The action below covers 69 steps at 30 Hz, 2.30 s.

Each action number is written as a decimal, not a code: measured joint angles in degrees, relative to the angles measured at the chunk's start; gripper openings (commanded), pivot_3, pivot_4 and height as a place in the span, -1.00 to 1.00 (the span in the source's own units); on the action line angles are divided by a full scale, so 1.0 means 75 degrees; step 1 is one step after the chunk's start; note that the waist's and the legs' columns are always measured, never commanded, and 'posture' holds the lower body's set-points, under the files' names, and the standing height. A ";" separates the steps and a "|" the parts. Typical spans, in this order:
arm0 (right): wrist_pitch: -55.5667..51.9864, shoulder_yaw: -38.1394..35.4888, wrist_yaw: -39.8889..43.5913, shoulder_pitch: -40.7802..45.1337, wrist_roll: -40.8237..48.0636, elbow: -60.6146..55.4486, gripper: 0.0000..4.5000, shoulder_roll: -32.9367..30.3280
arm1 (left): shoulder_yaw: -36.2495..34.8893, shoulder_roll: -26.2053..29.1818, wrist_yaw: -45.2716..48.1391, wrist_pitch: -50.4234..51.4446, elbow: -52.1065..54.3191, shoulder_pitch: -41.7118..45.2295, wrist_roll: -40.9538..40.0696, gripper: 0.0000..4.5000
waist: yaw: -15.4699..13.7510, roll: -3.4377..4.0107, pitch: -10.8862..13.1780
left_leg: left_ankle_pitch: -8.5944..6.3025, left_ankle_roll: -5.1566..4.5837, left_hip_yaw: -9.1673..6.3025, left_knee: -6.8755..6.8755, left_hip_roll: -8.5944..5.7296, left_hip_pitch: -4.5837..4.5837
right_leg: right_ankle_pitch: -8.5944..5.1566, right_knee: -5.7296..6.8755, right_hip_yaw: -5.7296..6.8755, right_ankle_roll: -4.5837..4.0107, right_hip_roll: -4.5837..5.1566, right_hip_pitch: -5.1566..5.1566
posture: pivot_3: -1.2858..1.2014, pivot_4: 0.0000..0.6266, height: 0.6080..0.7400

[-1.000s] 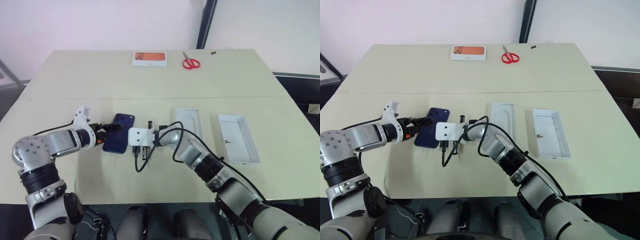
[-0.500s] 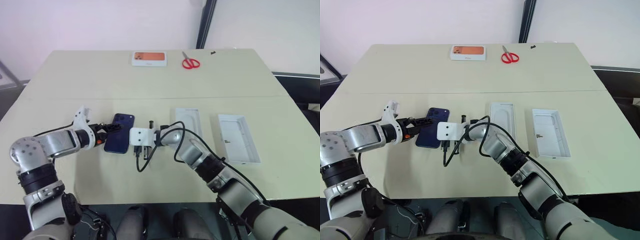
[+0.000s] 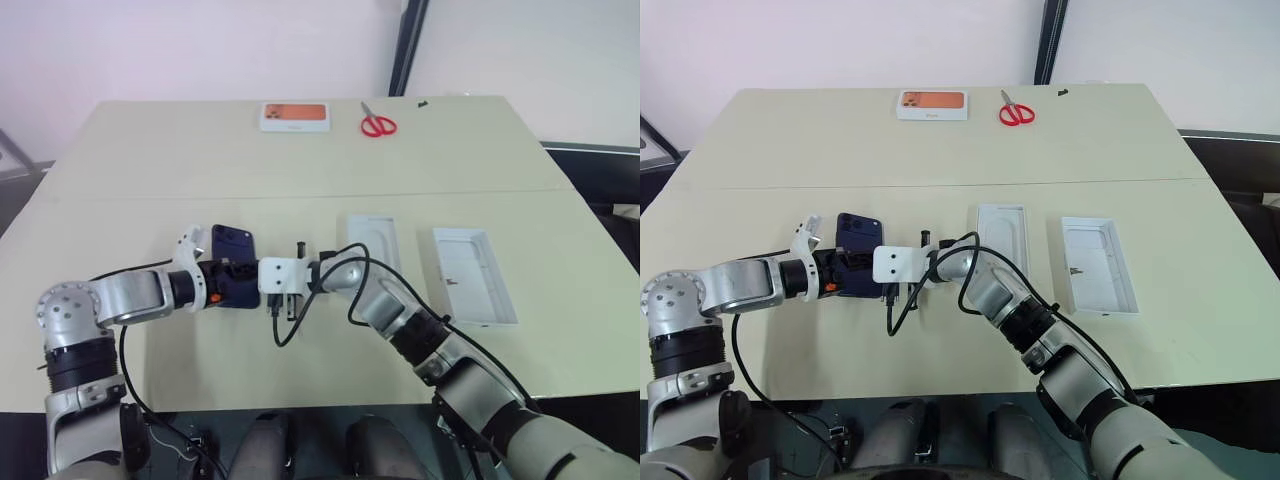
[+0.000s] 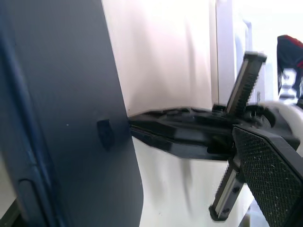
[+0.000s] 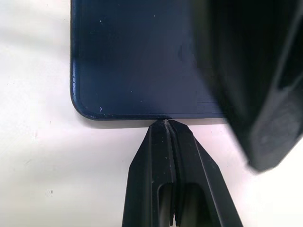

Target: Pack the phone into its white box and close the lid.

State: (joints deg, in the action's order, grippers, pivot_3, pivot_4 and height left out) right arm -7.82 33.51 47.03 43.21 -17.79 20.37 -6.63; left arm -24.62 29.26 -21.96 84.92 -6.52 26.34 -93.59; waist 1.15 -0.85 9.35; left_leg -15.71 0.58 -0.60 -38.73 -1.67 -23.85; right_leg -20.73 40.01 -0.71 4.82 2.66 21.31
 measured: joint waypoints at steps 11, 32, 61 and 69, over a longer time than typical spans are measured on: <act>0.0035 -0.0003 0.0010 -0.0051 -0.0002 -0.0059 -0.98 -0.0027 | 0.0440 0.0820 -0.0450 -0.0950 -0.0041 -0.0217 -0.0566 1.00 | -0.0002 -0.0001 0.0001 | 0.0003 0.0004 0.0000 0.0014 0.0000 0.0000 | 0.0000 -0.0009 -0.0001 0.0000 0.0000 0.0002 | 0.03 -0.52 1.00; -0.0324 -0.0122 0.0326 -0.0471 0.0108 -0.1231 -1.00 -0.0833 | 0.1242 0.1370 -0.0753 -0.2209 -0.0028 -0.0539 -0.2045 -0.96 | -0.0015 -0.0008 0.0007 | 0.0018 0.0024 0.0000 0.0070 0.0000 -0.0003 | 0.0000 -0.0068 -0.0002 0.0000 0.0000 0.0002 | 0.03 -0.52 1.00; -0.2269 -0.3459 0.1943 -0.2090 0.2419 -0.4659 -1.00 -0.5177 | 0.2869 -0.2599 -0.0871 -0.3039 -0.2089 0.2824 -0.0860 -0.96 | -0.0049 -0.0042 0.0027 | 0.0025 0.0023 0.0007 0.0066 0.0004 -0.0037 | 0.0001 -0.0104 0.0001 -0.0001 -0.0004 -0.0030 | 0.03 -0.52 1.00; -0.2533 -0.3796 0.1890 -0.2489 0.2699 -0.4953 -1.00 -0.5661 | 0.2849 -0.3263 -0.0479 -0.2866 -0.2653 0.2896 0.0445 -0.96 | -0.0104 -0.0043 0.0028 | 0.0027 0.0023 0.0009 0.0055 0.0005 -0.0039 | 0.0001 -0.0108 0.0001 -0.0001 -0.0005 -0.0037 | 0.03 -0.52 1.00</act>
State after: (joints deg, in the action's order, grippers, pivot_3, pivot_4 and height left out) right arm -26.81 5.04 61.20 24.54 2.45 -16.77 -49.09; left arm -3.25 4.79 -25.55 63.43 -26.41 48.06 -90.26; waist 0.37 -1.17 9.57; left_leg -15.51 0.75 -0.54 -38.32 -1.63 -24.14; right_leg -20.73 39.20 -0.70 4.81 2.63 21.03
